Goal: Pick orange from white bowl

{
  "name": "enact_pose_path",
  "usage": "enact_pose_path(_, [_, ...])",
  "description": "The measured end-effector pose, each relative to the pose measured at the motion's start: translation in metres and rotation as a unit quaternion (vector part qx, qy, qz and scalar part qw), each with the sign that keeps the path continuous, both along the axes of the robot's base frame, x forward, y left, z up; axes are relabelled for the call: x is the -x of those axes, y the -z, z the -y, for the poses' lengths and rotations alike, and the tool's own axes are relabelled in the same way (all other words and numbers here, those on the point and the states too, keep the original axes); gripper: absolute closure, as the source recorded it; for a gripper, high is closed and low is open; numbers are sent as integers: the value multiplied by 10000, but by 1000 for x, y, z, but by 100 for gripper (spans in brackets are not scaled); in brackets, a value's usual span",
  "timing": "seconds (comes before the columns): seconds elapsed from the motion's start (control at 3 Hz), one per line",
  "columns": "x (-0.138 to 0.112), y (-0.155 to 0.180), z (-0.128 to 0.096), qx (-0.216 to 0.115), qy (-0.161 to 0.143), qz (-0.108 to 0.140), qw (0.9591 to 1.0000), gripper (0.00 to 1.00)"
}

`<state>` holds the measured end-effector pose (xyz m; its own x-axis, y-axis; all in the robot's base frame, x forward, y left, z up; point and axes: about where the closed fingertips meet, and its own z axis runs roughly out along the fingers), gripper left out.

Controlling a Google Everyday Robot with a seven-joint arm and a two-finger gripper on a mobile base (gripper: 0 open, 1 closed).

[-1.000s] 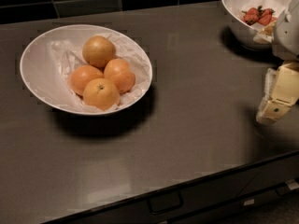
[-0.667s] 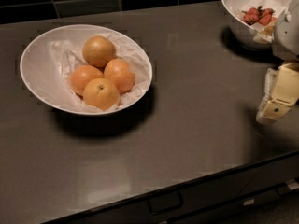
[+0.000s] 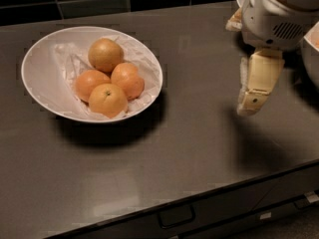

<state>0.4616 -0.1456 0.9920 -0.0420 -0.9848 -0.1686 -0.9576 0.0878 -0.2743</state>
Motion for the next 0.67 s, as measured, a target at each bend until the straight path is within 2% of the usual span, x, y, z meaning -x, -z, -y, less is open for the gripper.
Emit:
enact_pose_path(0.33, [-7,-6,-34,-10,-527,127,9985,0])
enact_pose_path(0.67, [-7,-6,-34,-10,-529,129,9985,0])
